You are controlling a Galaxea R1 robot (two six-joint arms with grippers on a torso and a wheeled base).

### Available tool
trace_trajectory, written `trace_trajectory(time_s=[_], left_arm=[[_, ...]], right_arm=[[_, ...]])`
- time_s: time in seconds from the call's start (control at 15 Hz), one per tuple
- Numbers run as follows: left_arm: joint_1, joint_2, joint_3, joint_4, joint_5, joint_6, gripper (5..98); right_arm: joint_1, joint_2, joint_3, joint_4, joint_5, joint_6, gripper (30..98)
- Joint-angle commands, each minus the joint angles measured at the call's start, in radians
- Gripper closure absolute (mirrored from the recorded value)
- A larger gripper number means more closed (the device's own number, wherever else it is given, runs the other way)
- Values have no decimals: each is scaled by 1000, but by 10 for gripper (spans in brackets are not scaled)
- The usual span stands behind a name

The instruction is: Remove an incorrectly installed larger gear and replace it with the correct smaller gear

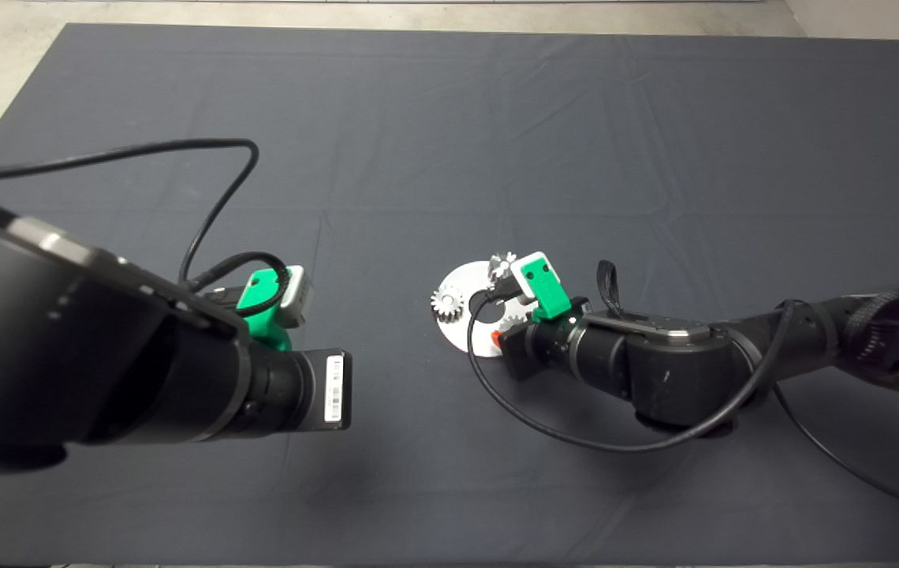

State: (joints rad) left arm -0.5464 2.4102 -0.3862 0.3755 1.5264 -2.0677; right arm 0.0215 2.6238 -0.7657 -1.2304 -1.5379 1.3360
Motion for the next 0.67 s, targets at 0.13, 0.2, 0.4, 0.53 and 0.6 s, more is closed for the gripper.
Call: trace_trajectory(time_s=[0.13, 0.2, 0.4, 0.53, 0.6], left_arm=[[-9, -2, 11, 13, 74, 3, 984], [-9, -3, 11, 13, 74, 5, 984], [-11, -24, 14, 11, 72, 28, 984], [-13, -36, 21, 2, 72, 50, 984], [-17, -39, 33, -9, 69, 50, 984]], right_arm=[[107, -58, 25, 7, -94, 2, 745], [161, -91, 58, 37, -96, 16, 732], [424, -218, 180, 294, -93, 106, 661], [616, -291, 287, 471, -90, 171, 649], [698, -303, 318, 580, -88, 192, 649]])
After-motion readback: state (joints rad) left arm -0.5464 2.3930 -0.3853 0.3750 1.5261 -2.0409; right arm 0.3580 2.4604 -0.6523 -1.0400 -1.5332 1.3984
